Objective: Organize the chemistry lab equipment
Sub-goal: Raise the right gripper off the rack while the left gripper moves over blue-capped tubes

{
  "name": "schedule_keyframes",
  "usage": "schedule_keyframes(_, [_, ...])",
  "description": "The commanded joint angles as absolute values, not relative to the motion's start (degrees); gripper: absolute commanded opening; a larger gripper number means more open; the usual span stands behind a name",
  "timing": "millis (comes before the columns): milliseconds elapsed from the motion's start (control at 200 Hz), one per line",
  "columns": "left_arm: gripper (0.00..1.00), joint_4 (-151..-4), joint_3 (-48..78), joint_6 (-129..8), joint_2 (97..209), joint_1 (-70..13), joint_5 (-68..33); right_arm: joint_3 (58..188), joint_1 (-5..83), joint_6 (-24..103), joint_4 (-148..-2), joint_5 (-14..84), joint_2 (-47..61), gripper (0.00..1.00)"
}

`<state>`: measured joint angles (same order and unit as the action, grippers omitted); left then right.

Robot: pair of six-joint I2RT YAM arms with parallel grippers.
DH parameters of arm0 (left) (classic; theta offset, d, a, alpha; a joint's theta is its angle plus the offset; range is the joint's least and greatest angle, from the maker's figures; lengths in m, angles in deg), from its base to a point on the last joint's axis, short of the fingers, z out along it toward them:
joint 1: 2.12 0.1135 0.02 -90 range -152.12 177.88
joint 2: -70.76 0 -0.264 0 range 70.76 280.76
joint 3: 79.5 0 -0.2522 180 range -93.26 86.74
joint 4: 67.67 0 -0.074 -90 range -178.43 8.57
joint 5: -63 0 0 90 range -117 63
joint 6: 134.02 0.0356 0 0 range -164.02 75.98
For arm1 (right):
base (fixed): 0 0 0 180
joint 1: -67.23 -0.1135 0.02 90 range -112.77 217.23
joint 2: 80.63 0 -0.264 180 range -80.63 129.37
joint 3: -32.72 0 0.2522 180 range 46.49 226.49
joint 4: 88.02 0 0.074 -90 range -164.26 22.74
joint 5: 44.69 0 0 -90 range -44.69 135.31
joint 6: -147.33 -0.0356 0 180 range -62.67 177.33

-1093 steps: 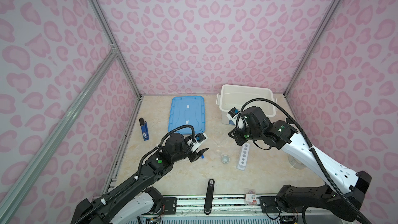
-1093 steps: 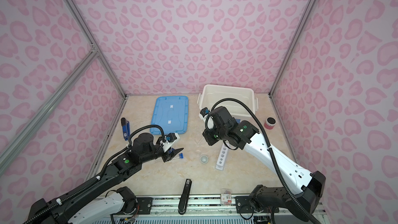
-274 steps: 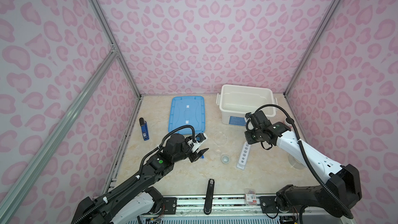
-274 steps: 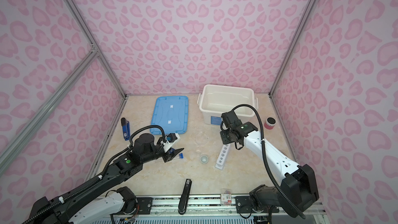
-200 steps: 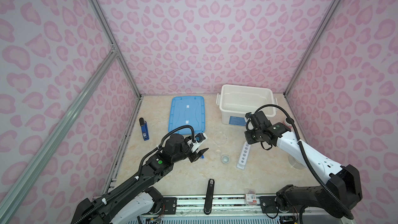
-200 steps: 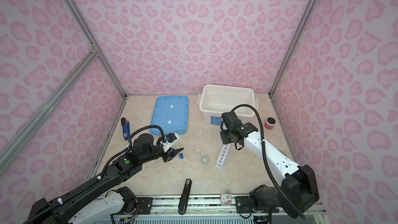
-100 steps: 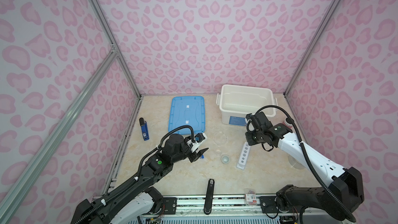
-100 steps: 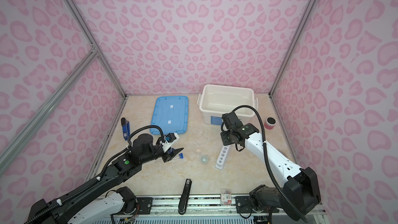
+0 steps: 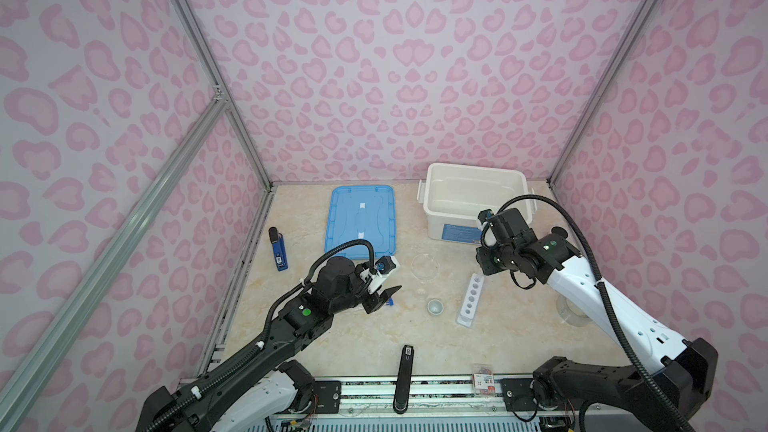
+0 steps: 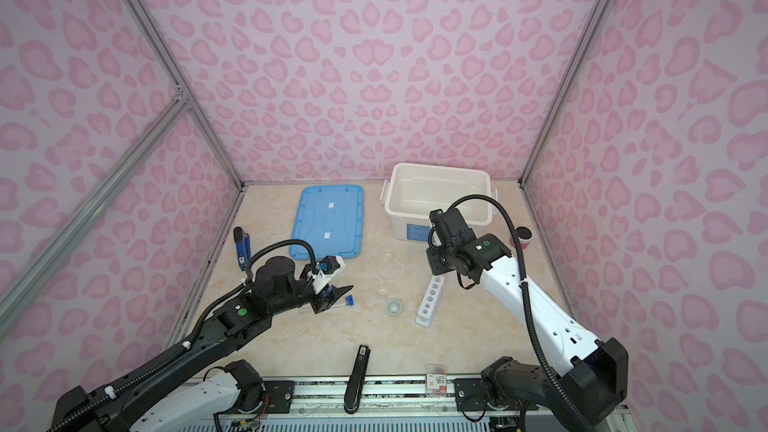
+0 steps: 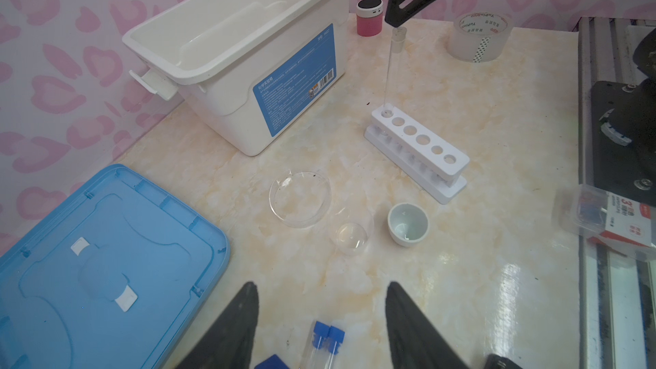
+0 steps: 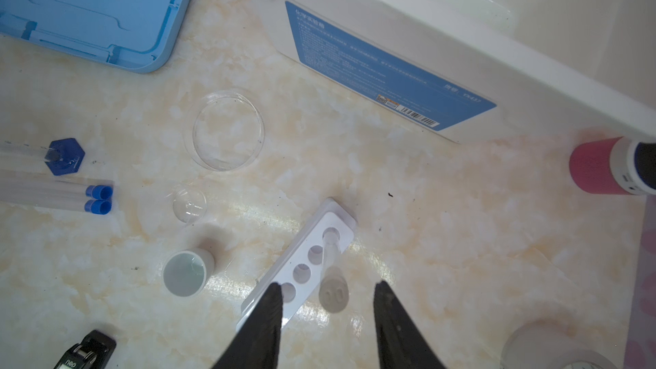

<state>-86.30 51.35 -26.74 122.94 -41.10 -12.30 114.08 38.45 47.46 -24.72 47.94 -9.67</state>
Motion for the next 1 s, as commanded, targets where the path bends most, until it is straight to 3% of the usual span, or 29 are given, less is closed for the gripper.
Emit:
schedule_keyframes(0, [0.59,-90.53,50.31,-25.71,122.82,-41.06,-12.84,114.32,38.37,48.89,-24.76,47.91,-11.54,0.43])
schedule_keyframes(215, [0.59,-102.76,48.63,-22.27,123.07,-41.06,-12.59,114.47,38.35,50.34,-26.55,44.9,-13.76,0.42])
schedule_keyframes(635, [0.57,-119.55,44.24,-12.95,127.47,-41.14,-23.32,110.39,38.39,52.31,-33.41,38.25,-14.41,0.39])
schedule_keyframes(995, [0.49,-122.78,45.88,-9.04,132.31,-42.02,-29.35,109.31,39.71,53.75,-37.16,34.81,-12.82,0.37])
